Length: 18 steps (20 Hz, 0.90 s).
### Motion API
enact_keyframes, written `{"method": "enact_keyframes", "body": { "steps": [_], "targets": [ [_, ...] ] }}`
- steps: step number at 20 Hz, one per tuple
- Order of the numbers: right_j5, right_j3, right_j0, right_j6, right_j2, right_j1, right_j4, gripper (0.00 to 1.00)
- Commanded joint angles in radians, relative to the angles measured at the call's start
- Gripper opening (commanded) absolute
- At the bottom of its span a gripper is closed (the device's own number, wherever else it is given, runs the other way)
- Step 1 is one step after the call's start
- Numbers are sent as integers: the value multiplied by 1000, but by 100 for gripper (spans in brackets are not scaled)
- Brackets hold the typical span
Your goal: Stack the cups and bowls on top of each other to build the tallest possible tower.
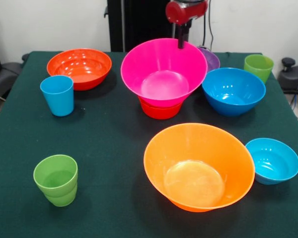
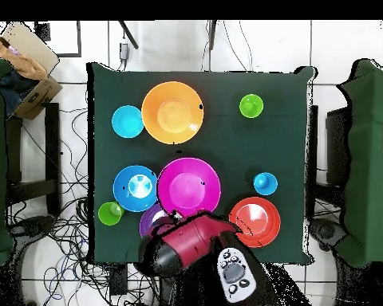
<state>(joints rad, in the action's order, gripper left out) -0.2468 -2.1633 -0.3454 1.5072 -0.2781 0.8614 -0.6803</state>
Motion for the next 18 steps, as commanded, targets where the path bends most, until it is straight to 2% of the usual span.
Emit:
{"method": "enact_keyframes", "body": {
  "steps": [1, 9, 18],
  "targets": [
    [-13, 70, -86, -47, -87, -47, -74, 0],
    [-13, 70, -96, -39, -102, -53, -90, 0],
    [26, 65, -59, 17, -76, -67, -120, 0]
  ]
}}
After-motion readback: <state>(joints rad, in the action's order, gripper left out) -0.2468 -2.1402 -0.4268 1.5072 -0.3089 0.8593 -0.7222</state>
